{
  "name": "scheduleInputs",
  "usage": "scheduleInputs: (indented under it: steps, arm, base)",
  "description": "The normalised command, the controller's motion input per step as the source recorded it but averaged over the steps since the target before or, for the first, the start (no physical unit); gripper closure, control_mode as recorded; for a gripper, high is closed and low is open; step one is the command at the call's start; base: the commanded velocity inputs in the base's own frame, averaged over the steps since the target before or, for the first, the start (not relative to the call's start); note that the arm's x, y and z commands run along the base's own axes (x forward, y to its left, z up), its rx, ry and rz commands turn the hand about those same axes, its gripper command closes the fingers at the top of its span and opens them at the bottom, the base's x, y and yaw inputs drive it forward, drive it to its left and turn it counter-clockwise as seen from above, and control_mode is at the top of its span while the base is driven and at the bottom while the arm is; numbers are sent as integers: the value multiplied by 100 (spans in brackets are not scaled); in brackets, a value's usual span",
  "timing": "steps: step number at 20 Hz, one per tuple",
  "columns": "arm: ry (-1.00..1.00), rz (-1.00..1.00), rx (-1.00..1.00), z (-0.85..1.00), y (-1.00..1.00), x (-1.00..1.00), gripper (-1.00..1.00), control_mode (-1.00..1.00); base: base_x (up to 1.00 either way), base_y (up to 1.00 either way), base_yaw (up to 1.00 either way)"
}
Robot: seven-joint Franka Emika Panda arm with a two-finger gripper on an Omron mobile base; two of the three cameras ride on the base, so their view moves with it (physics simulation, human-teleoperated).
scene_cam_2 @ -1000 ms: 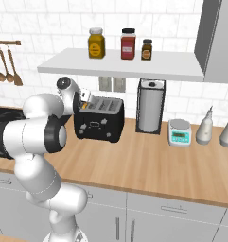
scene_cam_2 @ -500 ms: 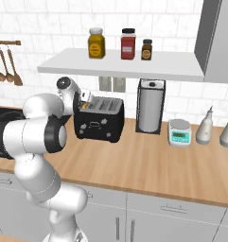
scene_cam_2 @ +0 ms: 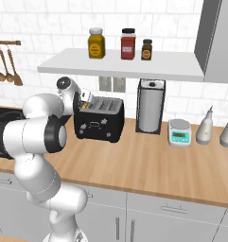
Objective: Start the toaster. Once the lever pops up, take the bread to the plate on the dining counter.
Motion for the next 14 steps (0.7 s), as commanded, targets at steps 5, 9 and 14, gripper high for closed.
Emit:
scheduleInputs:
  steps: [5,9,14]
  arm:
    - [0,0,0,0,0,0,-100,-100]
    - [0,0,0,0,0,0,-100,-100]
    - [0,0,0,0,0,0,-100,-100]
  base:
    - [0,0,0]
    - [0,0,0]
    - [0,0,0]
